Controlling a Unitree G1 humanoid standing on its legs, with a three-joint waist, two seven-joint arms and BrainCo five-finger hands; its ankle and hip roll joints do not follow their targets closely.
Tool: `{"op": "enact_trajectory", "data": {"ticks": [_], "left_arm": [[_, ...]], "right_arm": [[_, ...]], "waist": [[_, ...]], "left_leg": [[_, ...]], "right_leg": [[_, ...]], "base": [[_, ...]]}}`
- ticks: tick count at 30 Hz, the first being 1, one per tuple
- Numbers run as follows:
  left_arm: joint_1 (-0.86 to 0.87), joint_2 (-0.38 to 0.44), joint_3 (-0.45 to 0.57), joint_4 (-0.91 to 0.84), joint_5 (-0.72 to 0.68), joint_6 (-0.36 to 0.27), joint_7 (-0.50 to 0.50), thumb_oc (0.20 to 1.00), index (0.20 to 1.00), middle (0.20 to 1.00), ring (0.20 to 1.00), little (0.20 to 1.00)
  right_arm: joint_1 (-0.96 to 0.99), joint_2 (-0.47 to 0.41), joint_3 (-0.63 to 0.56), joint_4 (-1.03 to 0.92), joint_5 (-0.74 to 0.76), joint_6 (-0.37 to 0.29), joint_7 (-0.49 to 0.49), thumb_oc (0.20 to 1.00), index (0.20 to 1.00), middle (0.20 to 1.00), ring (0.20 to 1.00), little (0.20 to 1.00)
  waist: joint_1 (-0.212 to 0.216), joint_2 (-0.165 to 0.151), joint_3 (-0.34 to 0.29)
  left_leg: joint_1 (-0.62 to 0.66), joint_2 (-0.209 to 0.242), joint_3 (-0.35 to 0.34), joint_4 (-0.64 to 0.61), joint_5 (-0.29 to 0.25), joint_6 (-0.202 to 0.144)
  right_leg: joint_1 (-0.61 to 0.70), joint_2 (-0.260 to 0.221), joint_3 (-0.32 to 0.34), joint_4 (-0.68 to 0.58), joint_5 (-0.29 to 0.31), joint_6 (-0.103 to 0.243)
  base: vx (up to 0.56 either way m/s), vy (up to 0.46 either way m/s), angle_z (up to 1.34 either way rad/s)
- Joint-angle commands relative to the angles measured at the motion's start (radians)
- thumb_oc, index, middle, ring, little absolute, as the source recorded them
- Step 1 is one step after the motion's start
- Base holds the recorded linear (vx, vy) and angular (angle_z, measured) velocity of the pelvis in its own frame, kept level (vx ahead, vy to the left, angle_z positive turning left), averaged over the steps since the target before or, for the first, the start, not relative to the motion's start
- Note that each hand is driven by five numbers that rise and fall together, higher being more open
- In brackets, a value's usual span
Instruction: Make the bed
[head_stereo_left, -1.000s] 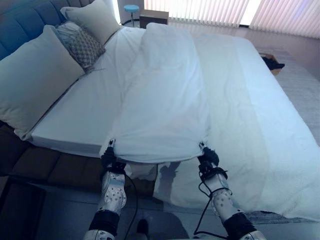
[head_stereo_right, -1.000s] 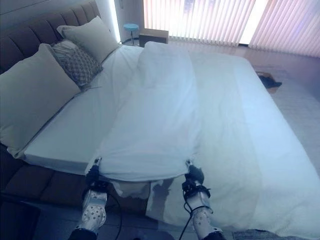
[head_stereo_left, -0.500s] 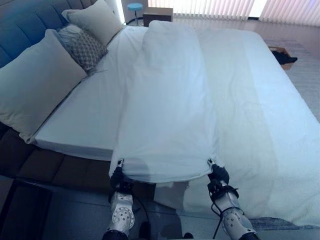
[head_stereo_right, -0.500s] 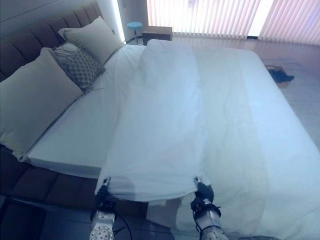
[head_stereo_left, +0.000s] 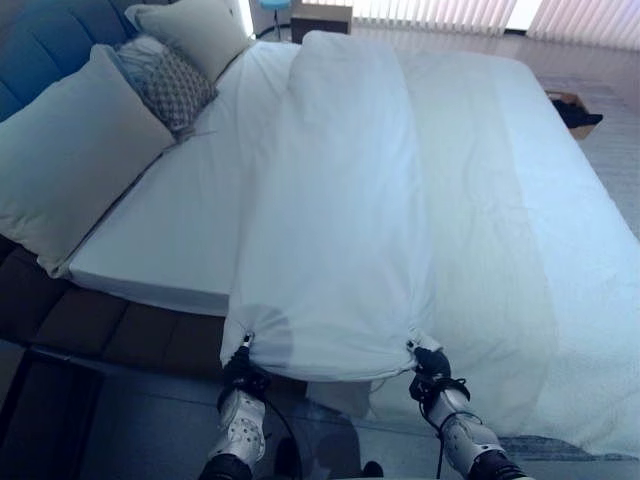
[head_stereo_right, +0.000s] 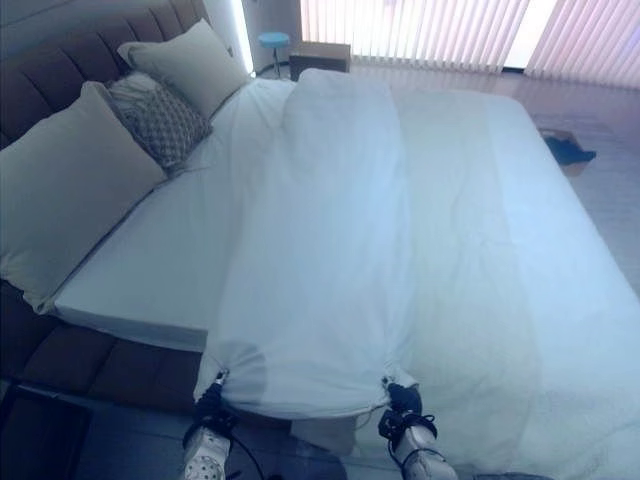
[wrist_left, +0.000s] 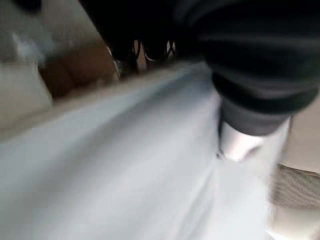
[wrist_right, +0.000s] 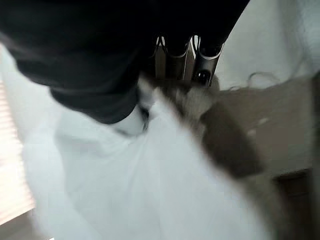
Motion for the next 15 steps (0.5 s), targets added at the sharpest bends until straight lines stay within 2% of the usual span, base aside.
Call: {"op": "enact_trajectory", "data": {"ticks": [1,9,15], "left_arm": [[0.003,0.103,0.060,0.011,0.127,-0.070,0.096,1.000,1.000,1.000,1.000,1.000],[0.010,0.100,0.076,0.063,0.172,-0.054,0.123,1.000,1.000,1.000,1.000,1.000],[0.042,0.088,0.109,0.086,0.166,-0.034,0.134,1.000,1.000,1.000,1.000,1.000]], "right_arm": [[-0.005,-0.049,0.019,0.026,-0.098,0.011,-0.022,1.000,1.000,1.000,1.000,1.000],[-0.016,-0.098,0.056,0.144,-0.362,0.080,-0.014,1.000,1.000,1.000,1.000,1.000],[0.035,-0.119,-0.010,0.100,-0.367,0.072,-0.046,1.000,1.000,1.000,1.000,1.000]], "waist": [[0.034,-0.009,0.038],[0.028,-0.006,0.032],[0.012,0.000,0.033]], "left_leg": [[-0.006,-0.048,0.045,-0.009,-0.030,-0.004],[0.022,-0.044,0.052,-0.009,-0.040,-0.003],[0.037,-0.038,0.053,-0.009,-0.043,-0.005]], "right_leg": [[-0.073,-0.026,0.023,-0.010,0.060,0.093],[-0.048,-0.021,0.024,-0.010,0.048,0.093],[-0.039,-0.014,0.028,-0.010,0.039,0.088]], "base": [[0.00,0.000,0.00],[0.03,-0.020,-0.01],[0.03,-0.044,-0.02]]}}
